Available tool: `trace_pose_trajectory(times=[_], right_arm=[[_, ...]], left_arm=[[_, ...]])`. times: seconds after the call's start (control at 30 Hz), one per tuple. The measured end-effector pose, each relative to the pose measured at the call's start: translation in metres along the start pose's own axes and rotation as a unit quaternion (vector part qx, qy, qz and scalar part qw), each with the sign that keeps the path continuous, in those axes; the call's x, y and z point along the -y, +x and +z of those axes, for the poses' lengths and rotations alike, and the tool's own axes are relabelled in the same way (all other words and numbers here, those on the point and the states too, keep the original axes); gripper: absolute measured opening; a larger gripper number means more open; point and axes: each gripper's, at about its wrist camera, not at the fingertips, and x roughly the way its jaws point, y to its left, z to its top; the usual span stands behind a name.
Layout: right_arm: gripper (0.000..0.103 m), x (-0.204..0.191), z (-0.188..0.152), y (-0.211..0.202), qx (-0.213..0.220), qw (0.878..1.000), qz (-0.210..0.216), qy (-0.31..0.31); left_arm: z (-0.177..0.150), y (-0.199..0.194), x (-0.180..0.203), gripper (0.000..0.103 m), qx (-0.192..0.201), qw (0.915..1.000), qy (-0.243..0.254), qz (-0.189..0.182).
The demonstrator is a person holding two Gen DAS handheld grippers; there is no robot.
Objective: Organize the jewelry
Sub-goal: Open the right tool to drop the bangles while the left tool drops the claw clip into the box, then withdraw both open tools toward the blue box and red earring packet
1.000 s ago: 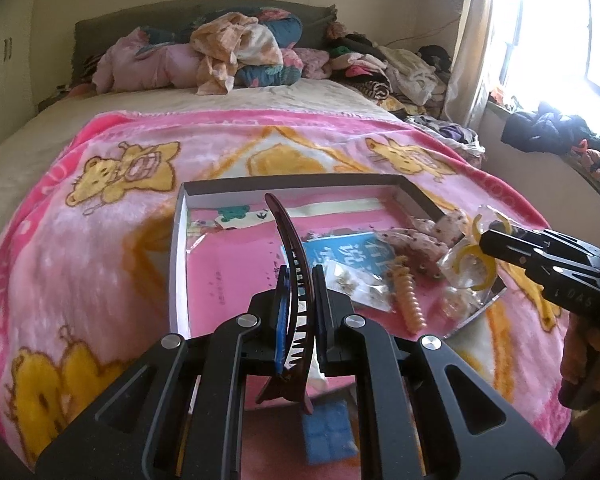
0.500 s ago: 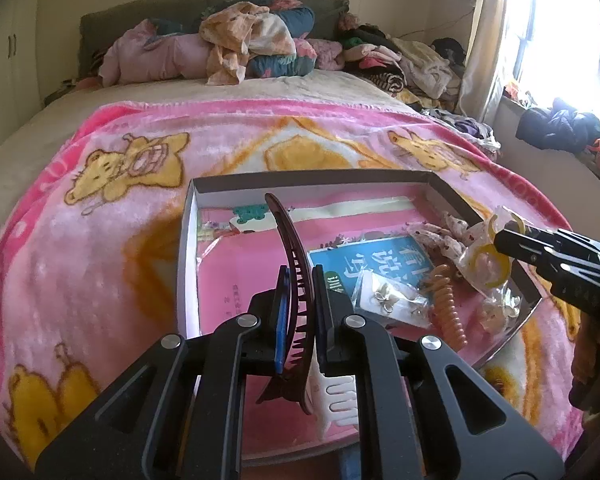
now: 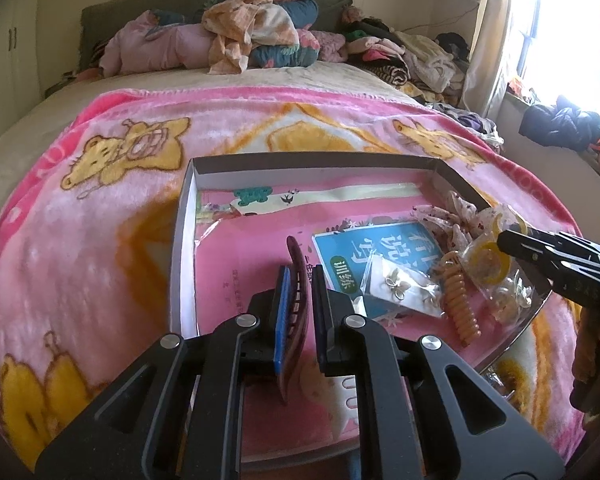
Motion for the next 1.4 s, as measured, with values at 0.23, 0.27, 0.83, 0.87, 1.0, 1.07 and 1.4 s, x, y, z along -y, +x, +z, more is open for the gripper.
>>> trace_pose_trajectory(times=[0.23, 0.27, 0.83, 0.87, 1.0, 1.07, 1.4], right_arm=[[0.058, -0.006, -0.010, -0.018, 0.022, 1.000, -0.006, -0.015], [0.059, -0.007, -0.011, -0.020, 0.024, 1.000, -0.006, -0.017], [0.082, -0.016, -0.029, -0.084, 0.076, 0.997, -0.005, -0.022], [0.082, -0.016, -0.031, -0.088, 0.077, 0.997, -0.004, -0.020], [0.083, -0.019, -0.039, -0.096, 0.079, 0.997, -0.003, -0.020], [0.084, -0.020, -0.042, -0.100, 0.080, 0.997, -0.003, -0.022], [0.085, -0.032, -0.055, -0.116, 0.086, 0.996, 0.002, -0.033]], left_arm=[[-0.004, 0.000, -0.001, 0.005, 0.003, 1.0000, -0.001, 0.002], [-0.006, -0.002, -0.001, 0.005, 0.005, 1.0000, -0.002, 0.001], [-0.018, -0.062, 0.015, 0.063, 0.049, 0.9986, -0.016, 0.000], [-0.019, -0.065, 0.016, 0.068, 0.051, 0.9986, -0.017, 0.000], [-0.027, -0.075, 0.019, 0.076, 0.051, 0.9986, -0.016, 0.002], [-0.031, -0.079, 0.019, 0.079, 0.050, 0.9986, -0.017, 0.003], [-0.045, -0.098, 0.021, 0.083, 0.049, 0.9987, -0.015, 0.007]])
